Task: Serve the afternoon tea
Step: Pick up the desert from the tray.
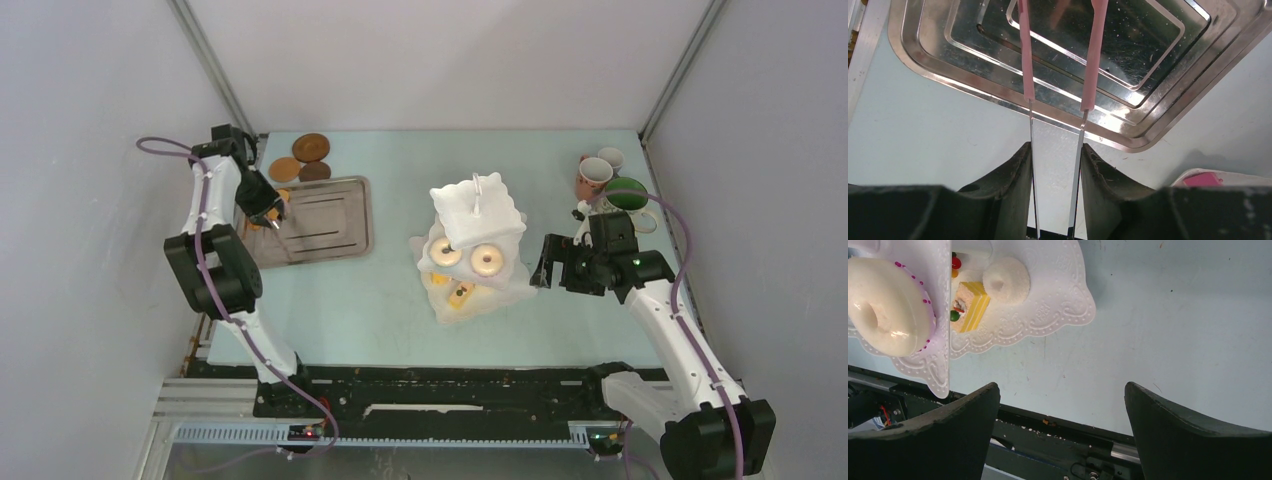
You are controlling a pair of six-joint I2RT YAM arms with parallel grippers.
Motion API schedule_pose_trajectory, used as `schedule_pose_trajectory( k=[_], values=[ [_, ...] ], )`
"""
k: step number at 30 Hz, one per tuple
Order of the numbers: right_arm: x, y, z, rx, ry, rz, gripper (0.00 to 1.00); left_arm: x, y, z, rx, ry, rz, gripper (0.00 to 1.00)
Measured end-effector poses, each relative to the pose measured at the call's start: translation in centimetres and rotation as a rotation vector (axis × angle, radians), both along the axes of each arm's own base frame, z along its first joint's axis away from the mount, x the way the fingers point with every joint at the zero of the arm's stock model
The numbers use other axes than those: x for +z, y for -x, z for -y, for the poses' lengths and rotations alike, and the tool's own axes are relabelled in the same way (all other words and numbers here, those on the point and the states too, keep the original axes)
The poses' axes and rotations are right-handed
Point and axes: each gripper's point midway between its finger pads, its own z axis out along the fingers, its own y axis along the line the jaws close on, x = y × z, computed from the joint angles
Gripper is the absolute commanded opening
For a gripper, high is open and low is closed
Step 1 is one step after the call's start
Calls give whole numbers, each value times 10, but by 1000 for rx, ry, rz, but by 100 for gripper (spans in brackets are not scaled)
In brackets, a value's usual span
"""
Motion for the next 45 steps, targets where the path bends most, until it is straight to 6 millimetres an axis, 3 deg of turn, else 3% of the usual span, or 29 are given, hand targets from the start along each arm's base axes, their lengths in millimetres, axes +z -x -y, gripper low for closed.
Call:
schedule_pose_trajectory(
  k=[24,36,45],
  values=[
    [-1,-1,1,-5,1,-5,97,-32,-8,-4,25,3,-40,35],
    [-1,-1,1,-5,1,-5,97,-35,-8,-3,24,6,-42,13],
    [0,0,0,-1,-6,-3,97,-23,23,9,8,-5,-35,8]
  ],
)
